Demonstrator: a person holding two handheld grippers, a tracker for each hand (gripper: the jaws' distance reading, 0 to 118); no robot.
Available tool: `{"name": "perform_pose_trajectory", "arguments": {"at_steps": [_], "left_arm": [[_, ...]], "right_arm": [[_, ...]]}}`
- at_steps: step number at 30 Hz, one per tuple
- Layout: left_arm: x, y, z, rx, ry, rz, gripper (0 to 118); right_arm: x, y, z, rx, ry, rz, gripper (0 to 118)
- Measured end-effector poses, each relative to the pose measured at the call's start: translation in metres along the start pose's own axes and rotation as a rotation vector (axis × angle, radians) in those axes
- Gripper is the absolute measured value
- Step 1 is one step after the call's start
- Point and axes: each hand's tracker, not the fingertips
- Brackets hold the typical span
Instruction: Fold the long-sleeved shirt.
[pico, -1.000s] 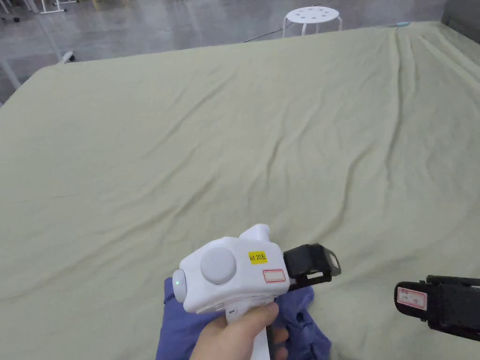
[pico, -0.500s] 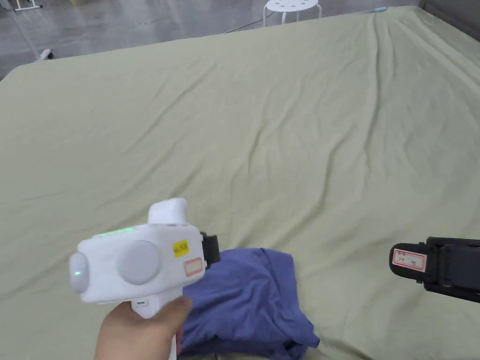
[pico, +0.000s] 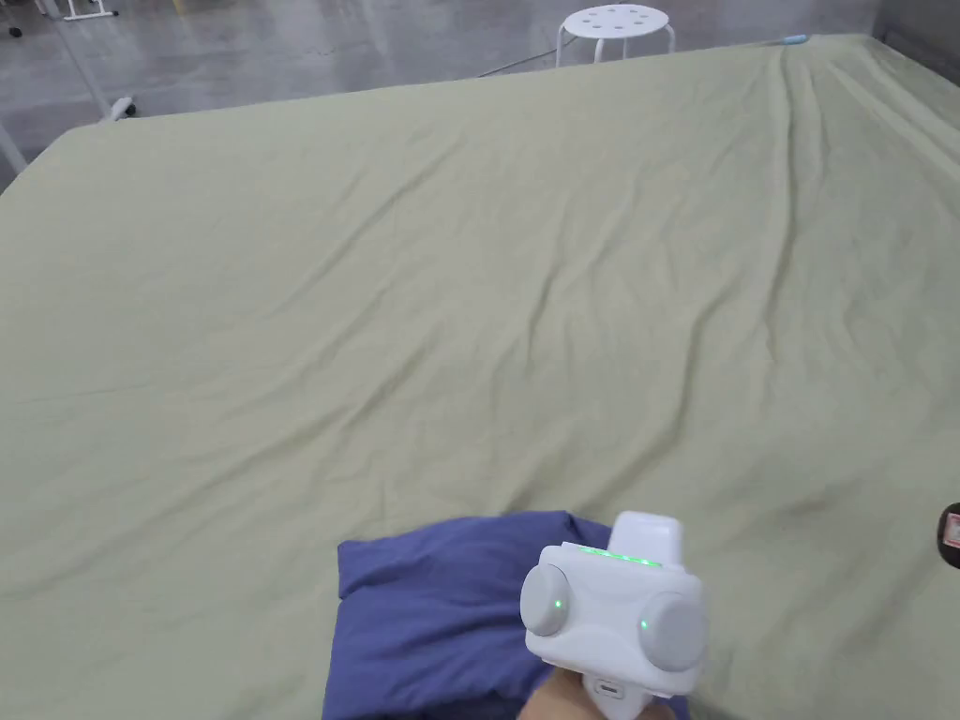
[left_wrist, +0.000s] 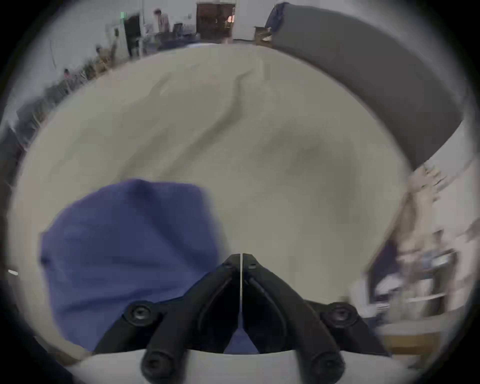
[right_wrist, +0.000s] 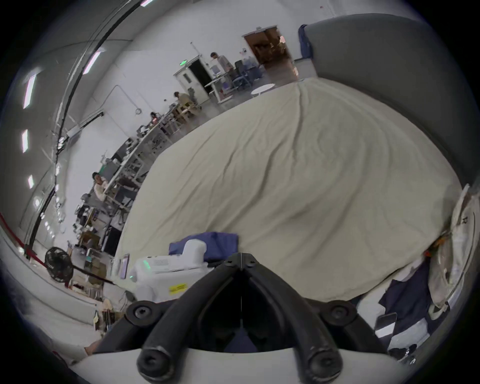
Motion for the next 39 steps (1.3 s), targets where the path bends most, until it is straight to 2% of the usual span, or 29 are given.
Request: {"name": "perform_pose_trajectory", "arguments": {"at_steps": [2, 5, 7, 10, 12, 15, 17, 19, 21, 25, 26, 27, 33, 34, 35, 36, 37, 39], "left_arm": [[-0.007, 0.004, 0.013, -0.025, -0.237, 0.135, 0], [-0.037, 0.003, 0.062, 0.065, -0.264, 0.155, 0], [-0.081, 0.0, 0.102, 0.133, -0.2, 0.173, 0], [-0.161, -0.012, 0.156, 0.178, -0.072, 0.305, 0], [-0.206, -0.023, 0.189, 0.183, 0.025, 0.353, 0], [-0.239, -0.039, 0.214, 0.179, 0.139, 0.352, 0], [-0.243, -0.048, 0.218, 0.179, 0.112, 0.385, 0], [-0.246, -0.055, 0.213, 0.171, 0.094, 0.397, 0], [-0.244, -0.057, 0.201, 0.154, 0.083, 0.397, 0], [-0.247, -0.056, 0.181, 0.12, 0.05, 0.422, 0], [-0.248, -0.055, 0.178, 0.116, 0.043, 0.424, 0], [-0.248, -0.054, 0.176, 0.111, 0.038, 0.422, 0], [-0.266, -0.052, 0.157, 0.063, -0.015, 0.459, 0], [-0.272, -0.053, 0.152, 0.068, -0.022, 0.476, 11], [-0.277, -0.054, 0.146, 0.081, -0.041, 0.483, 48], [-0.283, -0.054, 0.134, 0.076, -0.079, 0.48, 95], [-0.282, -0.06, 0.125, 0.041, -0.134, 0.525, 117], [-0.288, -0.057, 0.113, -0.005, -0.114, 0.56, 115]], "right_arm": [[0.001, 0.004, -0.004, 0.014, -0.001, -0.047, 0], [-0.01, 0.01, -0.022, -0.001, 0.01, -0.083, 0], [-0.031, 0.01, -0.042, -0.039, 0.001, -0.046, 0], [-0.068, 0.006, -0.085, -0.13, 0.056, 0.017, 0], [-0.097, -0.001, -0.12, -0.219, 0.019, 0.041, 0], [-0.131, -0.016, -0.165, -0.302, -0.055, 0.127, 0], [-0.14, -0.026, -0.19, -0.34, -0.031, 0.145, 0], [-0.144, -0.036, -0.214, -0.384, -0.041, 0.138, 0], [-0.142, -0.048, -0.241, -0.441, -0.091, 0.166, 0], [-0.118, -0.081, -0.299, -0.62, -0.279, 0.163, 0], [-0.108, -0.089, -0.306, -0.64, -0.254, 0.123, 0], [-0.103, -0.089, -0.305, -0.562, -0.205, 0.102, 0], [-0.101, -0.081, -0.297, -0.588, -0.182, 0.106, 0], [-0.101, -0.081, -0.297, -0.589, -0.181, 0.113, 0], [-0.103, -0.081, -0.296, -0.589, -0.182, 0.119, 0], [-0.103, -0.082, -0.296, -0.588, -0.182, 0.122, 0], [-0.102, -0.082, -0.296, -0.586, -0.181, 0.121, 0], [-0.098, -0.083, -0.295, -0.579, -0.172, 0.115, 0]]}}
